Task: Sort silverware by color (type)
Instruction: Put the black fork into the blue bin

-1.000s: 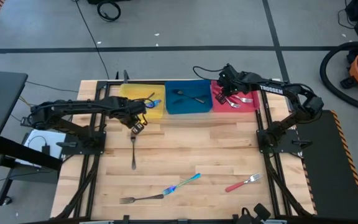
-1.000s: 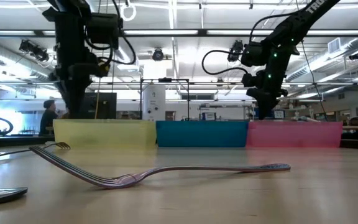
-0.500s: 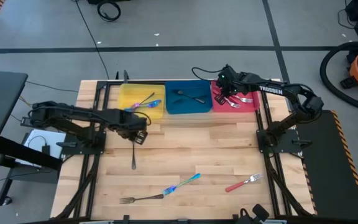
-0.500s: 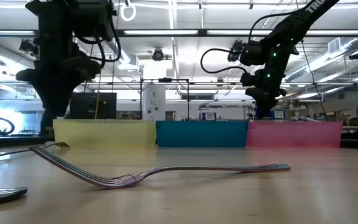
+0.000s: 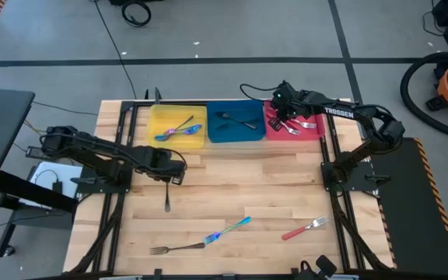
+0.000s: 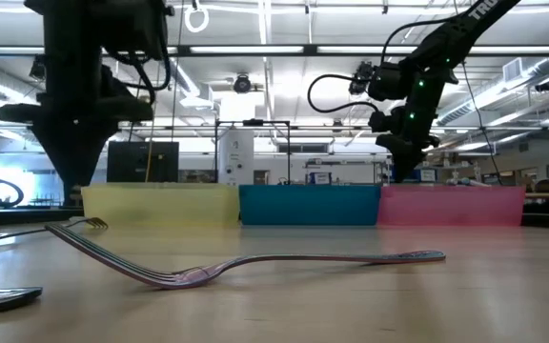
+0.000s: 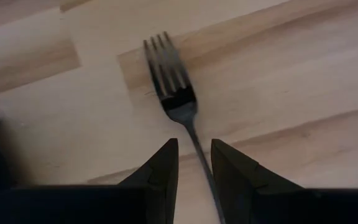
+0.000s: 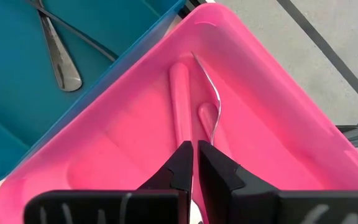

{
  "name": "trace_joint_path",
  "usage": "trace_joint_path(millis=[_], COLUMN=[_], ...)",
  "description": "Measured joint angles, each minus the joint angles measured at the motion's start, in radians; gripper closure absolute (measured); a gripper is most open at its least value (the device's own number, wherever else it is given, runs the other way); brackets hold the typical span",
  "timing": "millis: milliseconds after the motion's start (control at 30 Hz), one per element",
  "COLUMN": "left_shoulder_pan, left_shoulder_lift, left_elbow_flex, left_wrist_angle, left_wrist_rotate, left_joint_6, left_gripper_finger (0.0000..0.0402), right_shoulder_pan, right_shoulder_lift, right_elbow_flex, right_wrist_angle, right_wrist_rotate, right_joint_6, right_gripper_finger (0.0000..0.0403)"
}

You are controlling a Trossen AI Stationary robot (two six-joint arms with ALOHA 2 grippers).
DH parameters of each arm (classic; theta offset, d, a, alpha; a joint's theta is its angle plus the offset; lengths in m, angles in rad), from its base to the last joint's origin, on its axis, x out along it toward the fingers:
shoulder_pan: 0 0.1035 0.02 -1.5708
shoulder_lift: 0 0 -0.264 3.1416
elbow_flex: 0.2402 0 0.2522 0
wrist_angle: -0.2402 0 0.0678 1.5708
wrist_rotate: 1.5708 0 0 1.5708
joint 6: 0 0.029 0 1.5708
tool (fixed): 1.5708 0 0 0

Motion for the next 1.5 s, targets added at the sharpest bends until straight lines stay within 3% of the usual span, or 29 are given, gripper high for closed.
trace_joint_path(millis=[1067,1167,1333,1500], left_shoulder_pan=[0.001,0.001,0.004,0.027], left_shoulder_lift=[0.279,0.280,0.281,0.282], left_elbow_flex=[-0.005,-0.006,-0.006,-0.004], left_wrist_angle=[0.116,0.116,0.116,0.113], left_wrist_rotate=[0.121,0.120,0.116,0.123], left_joint_6=[-0.066,-0.062,0.007,0.126], left_gripper_finger=[0.0307,0.0324,0.0389,0.0395], right_shoulder_pan=[0.006,0.010,0.016,0.016], right_shoulder_lift=[0.000,0.000,0.000,0.000], right_elbow_flex=[0.000,0.000,0.000,0.000], right_wrist_angle=[-0.010,-0.010,-0.009,-0.009], right_wrist_rotate=[-0.003,-0.003,-0.003,-0.003], right_joint_6=[-0.003,-0.003,-0.003,-0.003], right_gripper_finger=[0.0370,0.0370,0.0370,0.0370])
